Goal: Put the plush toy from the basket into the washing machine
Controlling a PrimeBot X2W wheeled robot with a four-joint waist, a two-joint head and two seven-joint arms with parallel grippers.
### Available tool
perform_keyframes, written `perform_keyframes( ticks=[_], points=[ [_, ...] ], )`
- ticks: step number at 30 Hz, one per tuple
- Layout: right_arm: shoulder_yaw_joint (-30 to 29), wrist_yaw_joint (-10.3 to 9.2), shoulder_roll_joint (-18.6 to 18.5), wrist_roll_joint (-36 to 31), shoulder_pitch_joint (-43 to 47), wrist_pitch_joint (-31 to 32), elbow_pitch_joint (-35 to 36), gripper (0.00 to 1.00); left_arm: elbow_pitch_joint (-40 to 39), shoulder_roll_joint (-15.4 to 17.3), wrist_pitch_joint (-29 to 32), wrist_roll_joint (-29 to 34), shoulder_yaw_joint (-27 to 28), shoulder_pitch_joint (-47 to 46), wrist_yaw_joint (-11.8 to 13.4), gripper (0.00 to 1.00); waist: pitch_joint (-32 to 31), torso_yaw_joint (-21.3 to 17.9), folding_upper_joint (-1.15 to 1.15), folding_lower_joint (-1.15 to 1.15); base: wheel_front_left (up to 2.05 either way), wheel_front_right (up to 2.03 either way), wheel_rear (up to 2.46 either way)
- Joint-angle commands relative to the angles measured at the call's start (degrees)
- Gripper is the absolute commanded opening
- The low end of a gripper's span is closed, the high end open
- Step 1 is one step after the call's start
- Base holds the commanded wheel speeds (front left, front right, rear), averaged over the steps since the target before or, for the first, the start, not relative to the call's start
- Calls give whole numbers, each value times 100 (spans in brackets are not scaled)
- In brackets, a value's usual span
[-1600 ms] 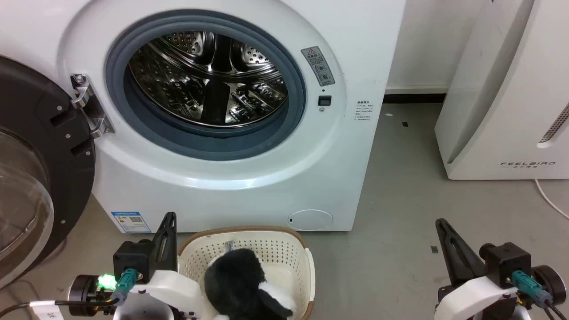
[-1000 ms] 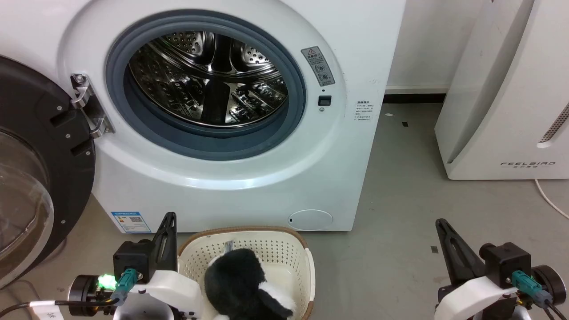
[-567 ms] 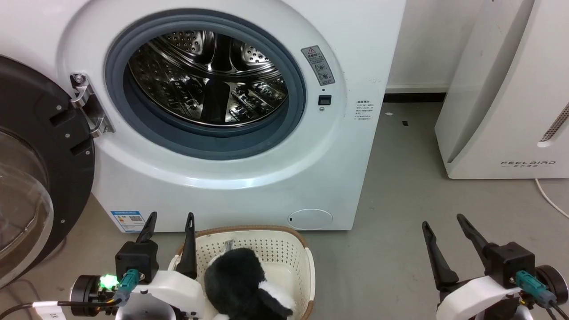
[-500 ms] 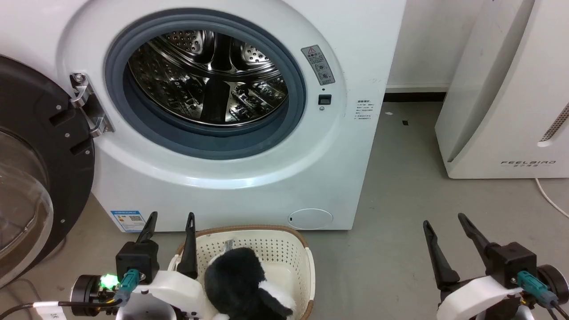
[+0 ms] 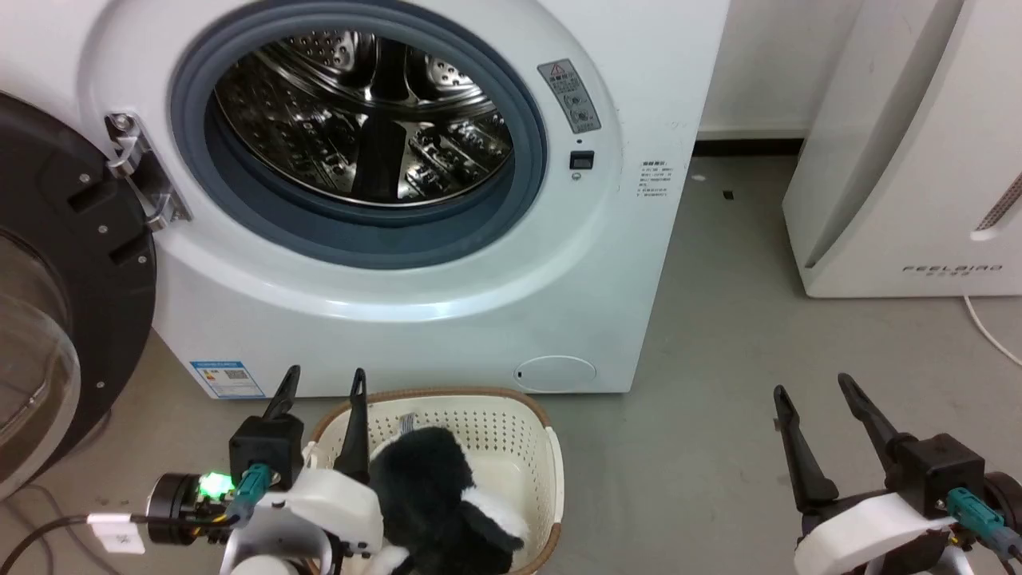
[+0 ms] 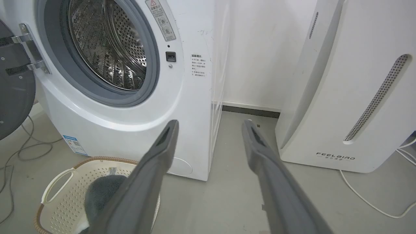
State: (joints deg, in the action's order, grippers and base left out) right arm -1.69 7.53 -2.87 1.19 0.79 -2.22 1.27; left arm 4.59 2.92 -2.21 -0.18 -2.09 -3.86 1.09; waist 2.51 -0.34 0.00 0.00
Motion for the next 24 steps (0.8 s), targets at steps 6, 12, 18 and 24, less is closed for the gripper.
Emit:
perform_keyframes(
  ticks=[6,12,18,24],
  points=[
    [-40,-1,0,115,-225,-127,85,100,450,40,-123,-1,-104,-424,14,100,267,-58,0,0,0,0,0],
    [-45,-1,0,283,-386,-211,169,100,1029,62,-206,-32,-169,-821,-13,100,590,-134,0,0,0,0,0],
    [-10,-1,0,423,-545,-282,246,100,1583,94,-278,-71,-214,-1188,-28,100,919,-199,0,0,0,0,0],
    [39,-2,0,492,-706,-354,359,100,2153,151,-346,-123,-245,-1606,-27,100,1301,-267,0,0,0,0,0]
  ],
)
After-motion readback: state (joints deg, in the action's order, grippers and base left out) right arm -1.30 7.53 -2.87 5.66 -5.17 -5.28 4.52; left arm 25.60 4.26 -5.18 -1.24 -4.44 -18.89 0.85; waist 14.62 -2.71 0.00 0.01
